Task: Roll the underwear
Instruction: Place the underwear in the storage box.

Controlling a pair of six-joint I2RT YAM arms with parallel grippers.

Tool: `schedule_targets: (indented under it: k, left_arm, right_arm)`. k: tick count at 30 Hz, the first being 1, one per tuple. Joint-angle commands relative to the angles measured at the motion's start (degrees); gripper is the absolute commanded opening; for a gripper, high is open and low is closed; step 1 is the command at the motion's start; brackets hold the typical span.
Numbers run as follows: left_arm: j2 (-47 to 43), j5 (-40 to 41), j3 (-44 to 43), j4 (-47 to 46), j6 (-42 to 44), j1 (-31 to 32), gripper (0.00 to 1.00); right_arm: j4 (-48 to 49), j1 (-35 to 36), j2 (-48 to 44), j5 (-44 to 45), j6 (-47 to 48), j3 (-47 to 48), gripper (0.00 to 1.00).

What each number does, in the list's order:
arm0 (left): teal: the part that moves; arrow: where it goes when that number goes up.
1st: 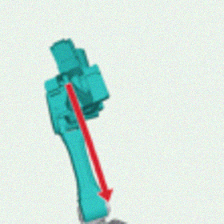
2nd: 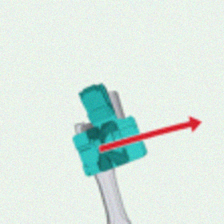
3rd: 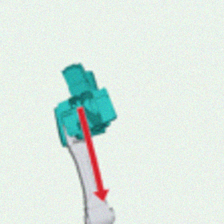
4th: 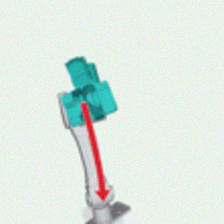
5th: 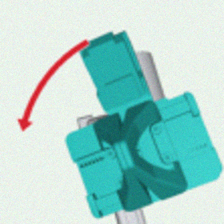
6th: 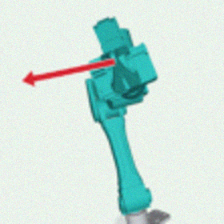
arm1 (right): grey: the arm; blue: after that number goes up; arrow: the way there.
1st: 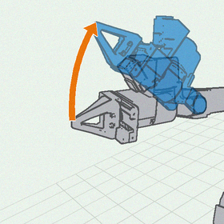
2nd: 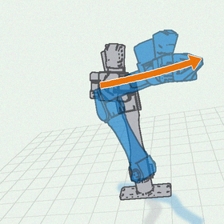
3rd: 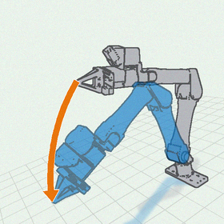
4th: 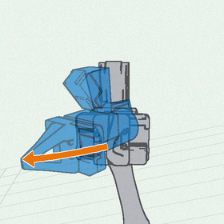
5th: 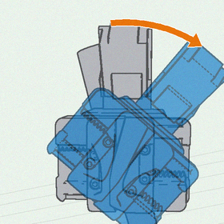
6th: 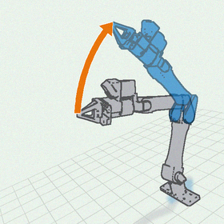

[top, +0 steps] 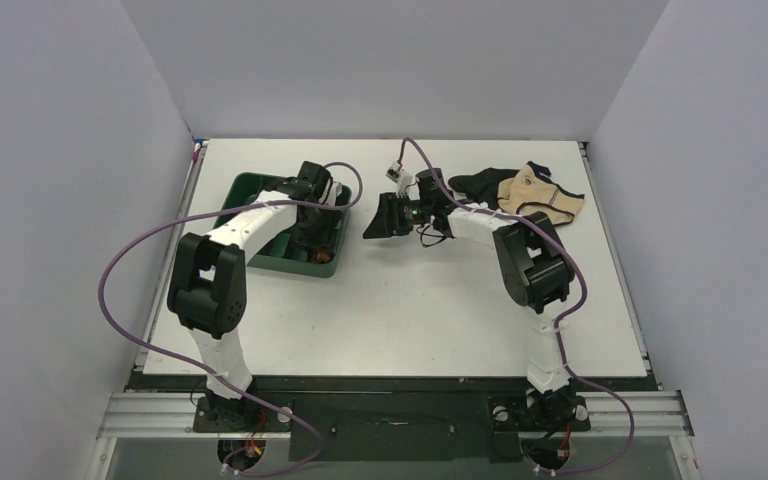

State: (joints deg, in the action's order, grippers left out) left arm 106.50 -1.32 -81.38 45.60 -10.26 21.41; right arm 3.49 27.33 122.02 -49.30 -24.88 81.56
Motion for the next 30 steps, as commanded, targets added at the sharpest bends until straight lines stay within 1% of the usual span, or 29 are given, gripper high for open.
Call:
schedule_targets:
  k: [1, 14, 23, 27, 30]
  left_arm:
    - [-0.31, 2.90, 0.32, -0.49, 1.01, 0.21, 0.57]
    - [-5.66, 2.85, 1.92, -0.91, 2.99, 0.21, 0.59]
    - [-8.76, 3.61, 1.84, -1.59, 4.15, -0.05, 0.61]
    - [-8.81, 2.60, 2.25, -2.42, 4.58, -0.04, 0.60]
    - [-8.33, 1.53, 2.68, -2.71, 4.76, 0.03, 0.56]
  right_arm:
    - [-0.22, -0.47, -4.56, 0.15, 2.70, 1.06, 0.49]
    - [-3.27, -2.34, -5.42, -0.03, 6.13, 2.80, 0.49]
    - [-8.23, -3.73, -6.82, 0.16, 9.20, 3.78, 0.50]
    - [-10.15, -4.02, -7.17, 0.37, 11.08, 3.54, 0.50]
    - [-11.61, -4.31, -7.50, 0.44, 12.58, 3.23, 0.50]
